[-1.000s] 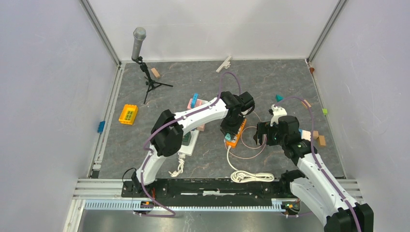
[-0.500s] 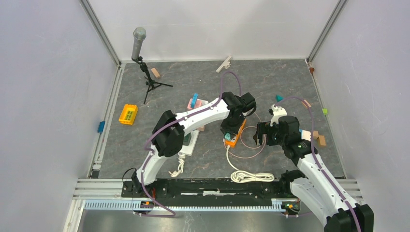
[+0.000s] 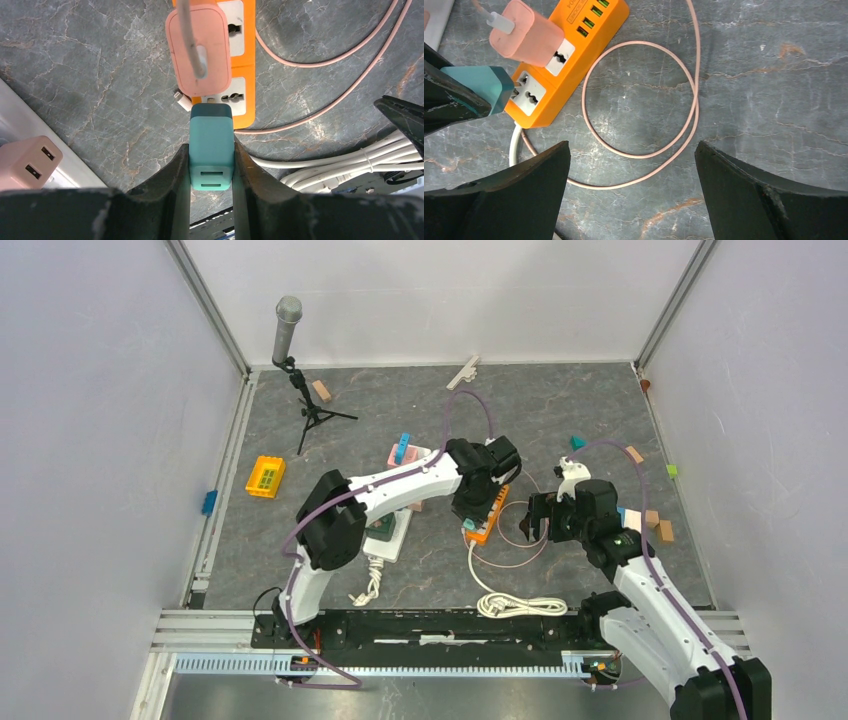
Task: Insert the plug
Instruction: Insert the plug into the socket.
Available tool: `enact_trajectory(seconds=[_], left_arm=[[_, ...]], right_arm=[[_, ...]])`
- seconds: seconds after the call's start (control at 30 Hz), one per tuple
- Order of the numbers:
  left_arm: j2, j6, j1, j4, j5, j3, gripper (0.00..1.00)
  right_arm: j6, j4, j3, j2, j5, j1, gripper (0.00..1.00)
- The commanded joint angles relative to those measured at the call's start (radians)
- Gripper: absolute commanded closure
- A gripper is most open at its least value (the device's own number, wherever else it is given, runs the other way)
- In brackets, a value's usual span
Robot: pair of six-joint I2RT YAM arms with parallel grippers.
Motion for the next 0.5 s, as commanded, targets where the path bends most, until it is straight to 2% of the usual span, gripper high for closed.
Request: enact_trajectory(seconds=[0.0,0.27,0.47], left_arm=[[0.051,0.018,0.048,0.074,-0.100,-0.140,0.98],[-0.027,0.051,0.060,0.027,-0.065,-0.159,0.98],[-0.010,0.064,0.060,0.010,-0.046,-0.136,0.98]], right_arm=[[0.039,0.069,-0.010,0.014,-0.057,-0.002,0.02],[0.061,0.090,-0.014,0.020,-0.082,-0.003,0.02],[0.066,0.100,-0.025,0.023,-0.092,-0.003,0.02]])
